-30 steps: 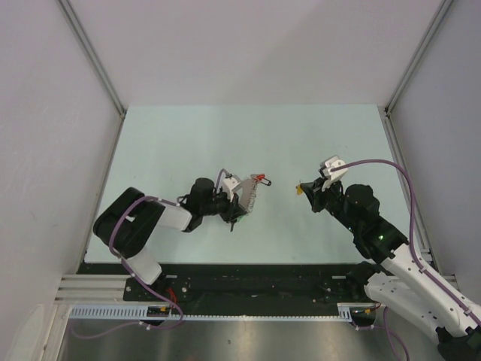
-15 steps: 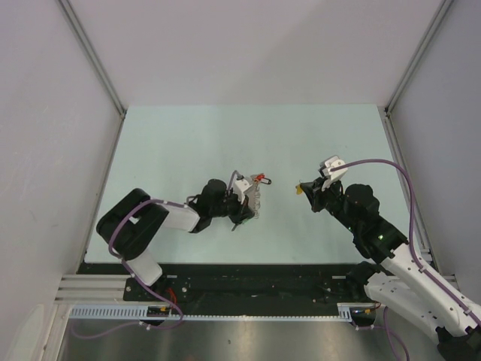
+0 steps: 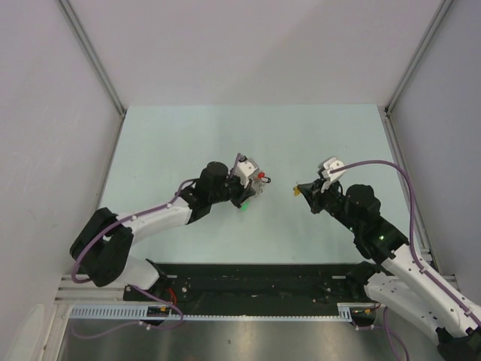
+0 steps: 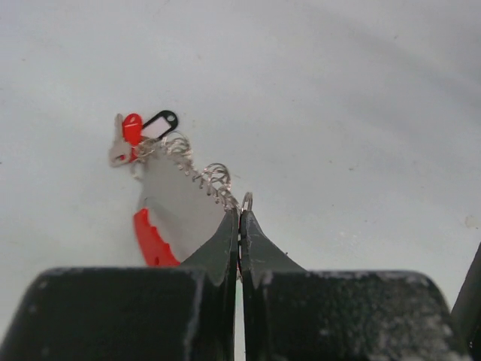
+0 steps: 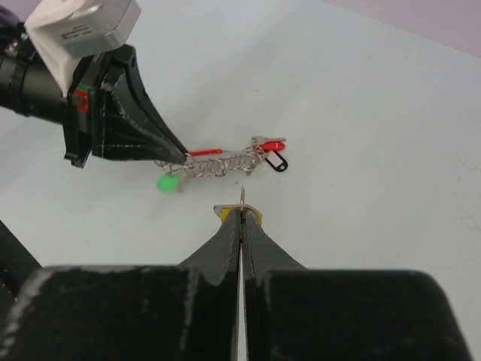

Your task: Put the keys on the keyring

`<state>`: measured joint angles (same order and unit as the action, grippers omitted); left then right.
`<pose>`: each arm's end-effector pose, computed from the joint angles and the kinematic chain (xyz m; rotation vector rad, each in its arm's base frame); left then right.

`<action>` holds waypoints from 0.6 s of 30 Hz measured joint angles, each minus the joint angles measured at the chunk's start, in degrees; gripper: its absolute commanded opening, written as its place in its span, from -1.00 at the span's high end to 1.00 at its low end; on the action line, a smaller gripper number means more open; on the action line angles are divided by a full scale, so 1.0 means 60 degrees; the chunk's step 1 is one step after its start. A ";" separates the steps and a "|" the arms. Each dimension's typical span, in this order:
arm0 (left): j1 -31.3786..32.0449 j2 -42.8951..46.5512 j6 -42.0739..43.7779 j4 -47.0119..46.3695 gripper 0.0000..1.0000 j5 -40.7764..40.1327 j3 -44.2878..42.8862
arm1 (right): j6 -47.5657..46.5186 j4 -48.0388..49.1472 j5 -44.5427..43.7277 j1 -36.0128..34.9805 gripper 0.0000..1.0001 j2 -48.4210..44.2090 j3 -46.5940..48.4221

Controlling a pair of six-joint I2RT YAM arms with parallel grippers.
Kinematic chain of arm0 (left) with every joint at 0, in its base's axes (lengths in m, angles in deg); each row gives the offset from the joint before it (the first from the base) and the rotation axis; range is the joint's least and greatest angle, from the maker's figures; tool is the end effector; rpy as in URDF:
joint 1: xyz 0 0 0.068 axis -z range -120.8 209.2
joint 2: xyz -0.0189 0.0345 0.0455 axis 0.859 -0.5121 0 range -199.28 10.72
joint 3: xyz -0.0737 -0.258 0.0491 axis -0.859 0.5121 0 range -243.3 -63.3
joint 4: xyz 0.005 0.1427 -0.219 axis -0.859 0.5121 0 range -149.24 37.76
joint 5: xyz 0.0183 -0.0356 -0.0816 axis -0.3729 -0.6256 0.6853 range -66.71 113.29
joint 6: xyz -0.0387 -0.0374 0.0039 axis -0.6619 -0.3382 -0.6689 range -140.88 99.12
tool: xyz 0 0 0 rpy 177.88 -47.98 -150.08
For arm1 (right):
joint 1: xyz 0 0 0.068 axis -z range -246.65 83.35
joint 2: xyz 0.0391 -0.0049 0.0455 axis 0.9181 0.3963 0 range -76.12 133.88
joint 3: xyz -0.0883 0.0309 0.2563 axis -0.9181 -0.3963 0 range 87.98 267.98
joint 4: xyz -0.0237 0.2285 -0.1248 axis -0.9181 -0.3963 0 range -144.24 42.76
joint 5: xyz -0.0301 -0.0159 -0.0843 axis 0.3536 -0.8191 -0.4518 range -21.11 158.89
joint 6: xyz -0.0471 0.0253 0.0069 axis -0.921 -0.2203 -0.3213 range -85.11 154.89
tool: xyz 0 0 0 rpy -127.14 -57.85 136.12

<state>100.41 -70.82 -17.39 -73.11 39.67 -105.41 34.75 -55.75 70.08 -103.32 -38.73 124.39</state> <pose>0.2235 -0.2093 0.2186 0.9566 1.8348 -0.7006 0.1314 0.0986 0.3115 -0.5708 1.6662 0.4847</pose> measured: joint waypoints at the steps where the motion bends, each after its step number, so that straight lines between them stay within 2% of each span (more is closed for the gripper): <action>1: 0.0015 0.0022 0.0120 0.0346 0.99 -0.0102 -0.0237 | -0.0022 0.0011 0.0084 -0.0004 1.00 0.0000 -0.0004; 8: 0.0029 0.0350 0.1242 0.2798 0.99 -0.0270 -0.1738 | -0.0302 0.0018 0.0885 -0.0076 1.00 0.0004 0.0000; 13: 0.0029 0.1056 0.2477 0.4182 0.99 0.0623 -0.2550 | -0.0572 0.0040 0.1730 -0.0233 1.00 0.0168 0.0000; 18: 0.0051 0.2036 0.3712 0.4703 0.99 0.1770 -0.2645 | -0.0914 0.0113 0.2688 -0.0579 1.00 0.0488 0.0007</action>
<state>100.72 -58.60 4.88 -44.89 50.29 -121.28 29.26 -55.07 86.21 -106.79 -35.80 124.43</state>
